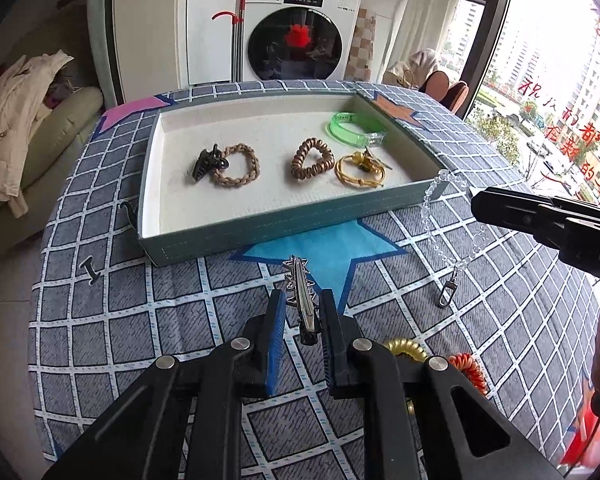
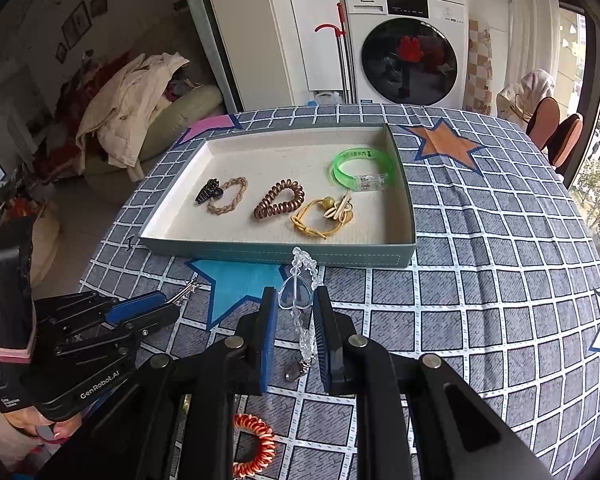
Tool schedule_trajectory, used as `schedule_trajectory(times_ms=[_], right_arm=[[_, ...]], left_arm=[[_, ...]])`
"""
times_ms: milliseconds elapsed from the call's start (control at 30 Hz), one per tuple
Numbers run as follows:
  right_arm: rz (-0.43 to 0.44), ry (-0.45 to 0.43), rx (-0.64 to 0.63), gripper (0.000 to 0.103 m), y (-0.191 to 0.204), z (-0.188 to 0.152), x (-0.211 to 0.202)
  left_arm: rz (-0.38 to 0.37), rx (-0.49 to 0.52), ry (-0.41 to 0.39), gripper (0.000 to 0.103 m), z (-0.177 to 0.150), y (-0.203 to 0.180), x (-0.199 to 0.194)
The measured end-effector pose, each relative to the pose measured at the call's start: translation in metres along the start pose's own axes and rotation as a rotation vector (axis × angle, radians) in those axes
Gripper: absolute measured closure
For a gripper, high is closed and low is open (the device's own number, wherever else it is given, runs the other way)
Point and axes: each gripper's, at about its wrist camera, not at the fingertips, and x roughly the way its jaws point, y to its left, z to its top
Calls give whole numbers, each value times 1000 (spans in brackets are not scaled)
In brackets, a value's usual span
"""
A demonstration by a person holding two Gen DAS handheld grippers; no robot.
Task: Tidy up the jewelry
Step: 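Lift both held items and carry them over the white tray, then lower both items into the tray and open both tools to release them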
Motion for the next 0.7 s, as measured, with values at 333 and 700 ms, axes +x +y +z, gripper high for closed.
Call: schedule_trajectory(times_ms=[333, 700], right_arm=[[41, -57, -47, 84, 22, 50, 1], [105, -69, -23, 84, 32, 96, 48]], left_arm=[[16, -24, -92, 66, 38, 17, -16], [55, -48, -93, 66, 76, 47, 17]])
